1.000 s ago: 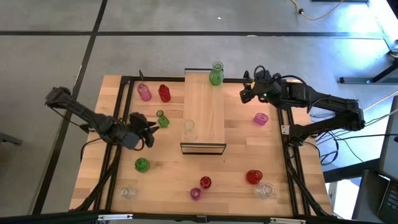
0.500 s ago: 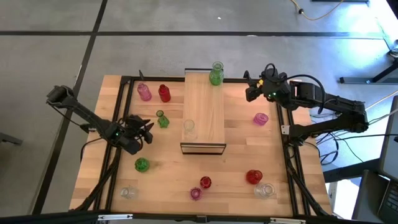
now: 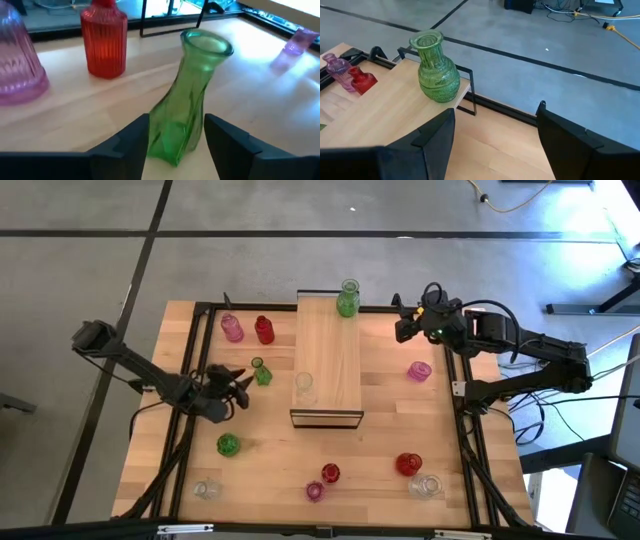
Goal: Sort vases onto shelf
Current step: Put the top green vase on the shelf
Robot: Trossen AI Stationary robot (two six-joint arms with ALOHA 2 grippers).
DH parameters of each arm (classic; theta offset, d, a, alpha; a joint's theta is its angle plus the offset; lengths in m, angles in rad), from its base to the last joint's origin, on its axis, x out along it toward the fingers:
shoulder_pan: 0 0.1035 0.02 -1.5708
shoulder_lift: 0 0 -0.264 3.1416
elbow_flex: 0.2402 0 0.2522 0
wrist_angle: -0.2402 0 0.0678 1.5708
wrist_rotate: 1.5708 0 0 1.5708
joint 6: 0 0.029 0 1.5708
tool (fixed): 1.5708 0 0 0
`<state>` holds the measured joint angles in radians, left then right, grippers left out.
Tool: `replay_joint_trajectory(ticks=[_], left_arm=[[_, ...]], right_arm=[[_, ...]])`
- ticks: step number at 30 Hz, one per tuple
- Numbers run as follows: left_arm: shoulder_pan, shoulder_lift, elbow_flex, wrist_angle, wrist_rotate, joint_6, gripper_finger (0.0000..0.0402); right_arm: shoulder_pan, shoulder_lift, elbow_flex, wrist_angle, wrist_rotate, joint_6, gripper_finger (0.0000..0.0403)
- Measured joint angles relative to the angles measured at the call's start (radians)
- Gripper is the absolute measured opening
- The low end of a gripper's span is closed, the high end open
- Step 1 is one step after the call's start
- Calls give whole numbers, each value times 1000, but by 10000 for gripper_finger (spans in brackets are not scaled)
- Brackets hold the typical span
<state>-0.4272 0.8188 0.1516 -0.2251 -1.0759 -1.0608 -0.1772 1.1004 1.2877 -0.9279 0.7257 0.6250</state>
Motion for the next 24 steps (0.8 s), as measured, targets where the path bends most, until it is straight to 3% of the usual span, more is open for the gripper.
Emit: replay_joint_trajectory(ticks=[3,8,18,24], left_arm=[[46,2,-1,54,67,117,195],[123,6,-1,116,73,279,200],[255,6,-1,281,222,468,201],[324,6,-1,319,288,495,201]], right_arm=[[0,0,0,0,0,0,261],[0,0,0,-17,0,17,261],[0,0,0,-58,0,55,261],[0,0,0,-68,0,58,261]])
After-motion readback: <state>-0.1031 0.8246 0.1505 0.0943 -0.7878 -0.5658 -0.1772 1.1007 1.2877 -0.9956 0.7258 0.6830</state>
